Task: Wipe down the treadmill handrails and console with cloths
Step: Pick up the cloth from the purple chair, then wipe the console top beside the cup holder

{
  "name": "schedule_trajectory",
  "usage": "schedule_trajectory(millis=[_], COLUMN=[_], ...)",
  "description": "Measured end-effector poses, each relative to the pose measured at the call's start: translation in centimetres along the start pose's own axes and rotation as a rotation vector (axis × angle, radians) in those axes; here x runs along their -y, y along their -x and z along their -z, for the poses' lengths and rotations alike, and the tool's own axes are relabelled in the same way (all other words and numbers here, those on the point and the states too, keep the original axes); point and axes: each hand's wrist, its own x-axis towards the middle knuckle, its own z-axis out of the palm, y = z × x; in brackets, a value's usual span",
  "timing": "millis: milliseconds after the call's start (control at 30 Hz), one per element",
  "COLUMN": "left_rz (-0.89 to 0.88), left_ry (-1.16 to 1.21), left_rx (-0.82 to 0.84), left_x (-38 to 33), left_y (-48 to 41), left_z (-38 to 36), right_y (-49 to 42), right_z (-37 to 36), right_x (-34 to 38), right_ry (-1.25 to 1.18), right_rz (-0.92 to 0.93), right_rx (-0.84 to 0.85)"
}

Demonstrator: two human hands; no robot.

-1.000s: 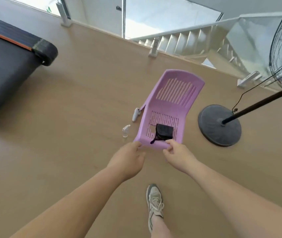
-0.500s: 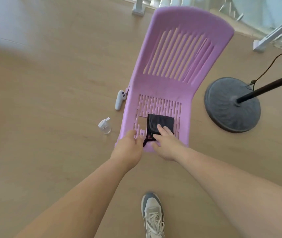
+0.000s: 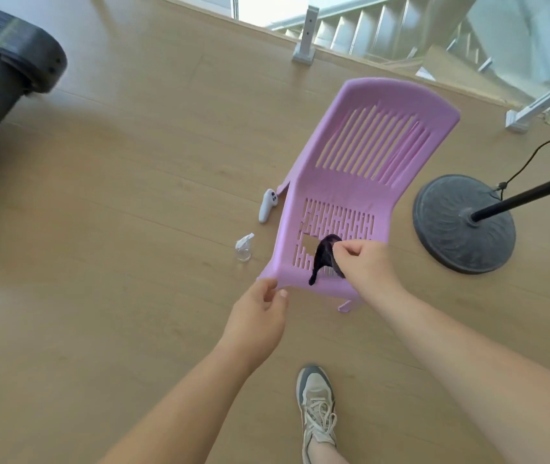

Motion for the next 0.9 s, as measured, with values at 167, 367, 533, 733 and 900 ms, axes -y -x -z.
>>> schedule_trajectory(millis=[167, 367, 533, 733, 900], left_rz=[-0.058, -0.222, -0.348, -0.281, -0.157], left_ry=[0.131, 0.262, 0.107, 0.28, 0.441], left_rx=[-0.083, -0.244, -0.469, -0.544, -0.669], left_x=[-1.7, -2.2, -0.1, 6.1, 14.8], left_y=[14.9, 34.9, 46.1, 60.9, 73.9], left_z=[7.6, 15.9, 22.2, 26.7, 27.1], right_y=[13.6, 34.4, 48.1, 60.8, 72.5], right_z=[3.2, 5.3, 4.5, 2.4, -2.4], right_x=[9.2, 21.9, 31.1, 38.3, 41.9], right_ry=[-0.051, -0.139, -0.204, -0.196, -0.13], right_rz=[0.043, 0.21, 0.404, 0.676, 0.946], right_rx=[0.063, 0.298, 0.669, 1.031, 1.142])
